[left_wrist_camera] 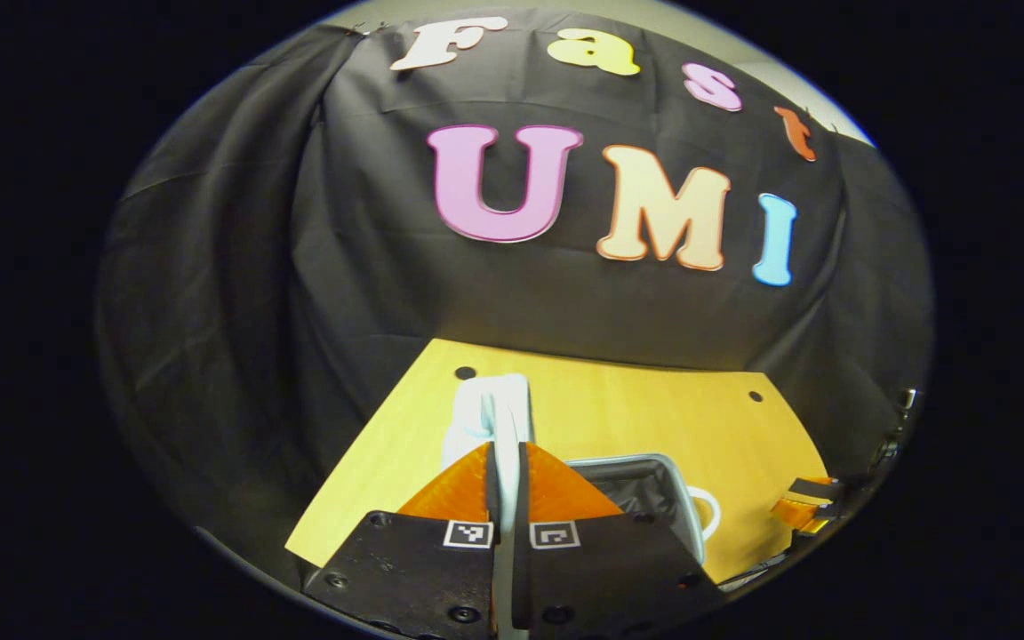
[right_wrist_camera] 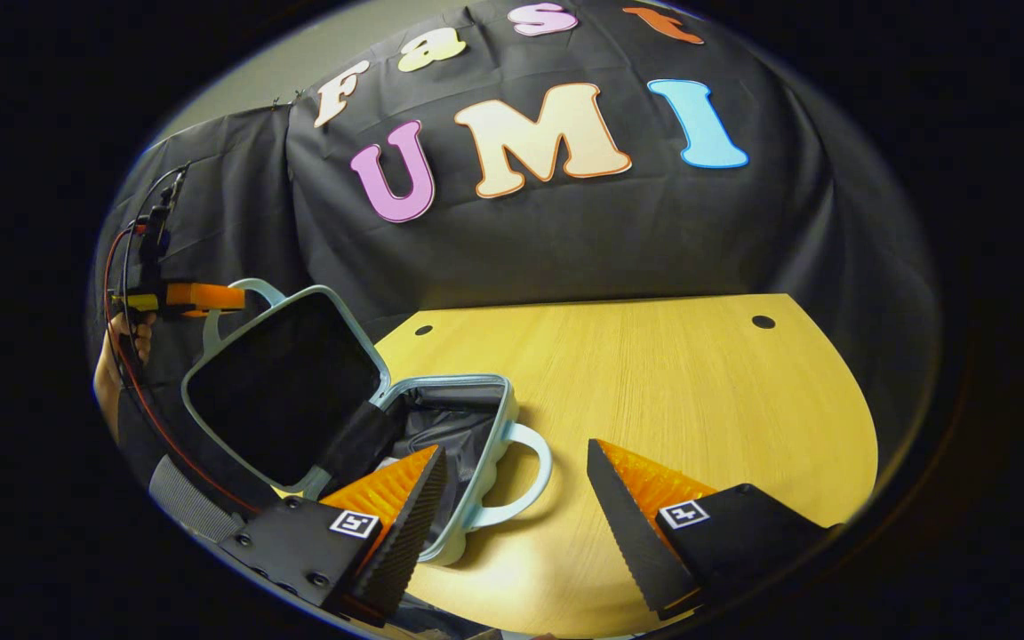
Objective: First open the suitcase, pack the skin care products into it, and then close the suitcase.
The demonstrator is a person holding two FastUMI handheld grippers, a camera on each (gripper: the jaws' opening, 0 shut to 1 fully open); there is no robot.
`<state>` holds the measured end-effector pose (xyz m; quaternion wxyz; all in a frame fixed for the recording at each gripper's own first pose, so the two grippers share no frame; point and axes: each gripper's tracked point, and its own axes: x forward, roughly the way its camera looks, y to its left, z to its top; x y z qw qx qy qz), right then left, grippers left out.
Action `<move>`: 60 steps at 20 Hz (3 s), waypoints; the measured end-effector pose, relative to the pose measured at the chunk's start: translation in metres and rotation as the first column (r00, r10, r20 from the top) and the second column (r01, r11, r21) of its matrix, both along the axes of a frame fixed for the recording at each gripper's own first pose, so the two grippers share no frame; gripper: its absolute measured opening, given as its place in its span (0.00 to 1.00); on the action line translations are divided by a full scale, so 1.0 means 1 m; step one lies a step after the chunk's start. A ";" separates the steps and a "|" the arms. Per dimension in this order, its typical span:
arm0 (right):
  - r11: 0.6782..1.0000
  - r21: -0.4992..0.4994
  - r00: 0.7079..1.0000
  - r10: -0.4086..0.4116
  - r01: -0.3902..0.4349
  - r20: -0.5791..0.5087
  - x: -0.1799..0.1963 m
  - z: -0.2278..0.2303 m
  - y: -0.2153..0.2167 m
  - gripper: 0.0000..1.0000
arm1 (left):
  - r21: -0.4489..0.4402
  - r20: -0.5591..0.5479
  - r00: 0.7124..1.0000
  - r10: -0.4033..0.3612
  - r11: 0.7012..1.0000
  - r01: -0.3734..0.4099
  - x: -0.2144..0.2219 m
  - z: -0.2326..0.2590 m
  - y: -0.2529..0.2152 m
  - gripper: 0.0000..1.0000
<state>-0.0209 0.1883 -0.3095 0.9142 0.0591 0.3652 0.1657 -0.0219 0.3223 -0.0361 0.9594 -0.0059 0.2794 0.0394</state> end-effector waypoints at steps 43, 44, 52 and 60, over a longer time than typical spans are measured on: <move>0.993 -0.044 0.971 -0.100 0.112 0.216 0.031 0.081 -0.154 0.98 | -0.104 -0.016 0.974 -0.228 0.969 0.225 0.016 -0.123 -0.288 0.60; 0.994 -0.037 0.957 -0.086 0.100 0.278 0.040 0.102 -0.155 0.98 | -0.053 0.072 0.979 -0.191 0.979 0.195 0.023 -0.098 -0.284 0.58; 0.991 0.008 0.766 -0.108 0.134 0.634 0.089 0.261 -0.128 0.93 | 0.198 0.505 0.857 -0.102 0.980 0.000 0.028 0.070 -0.272 0.88; 0.982 -0.014 0.685 -0.121 0.188 0.719 0.068 0.319 -0.091 0.97 | 0.192 0.622 0.760 -0.190 0.977 0.088 0.025 0.137 -0.270 1.00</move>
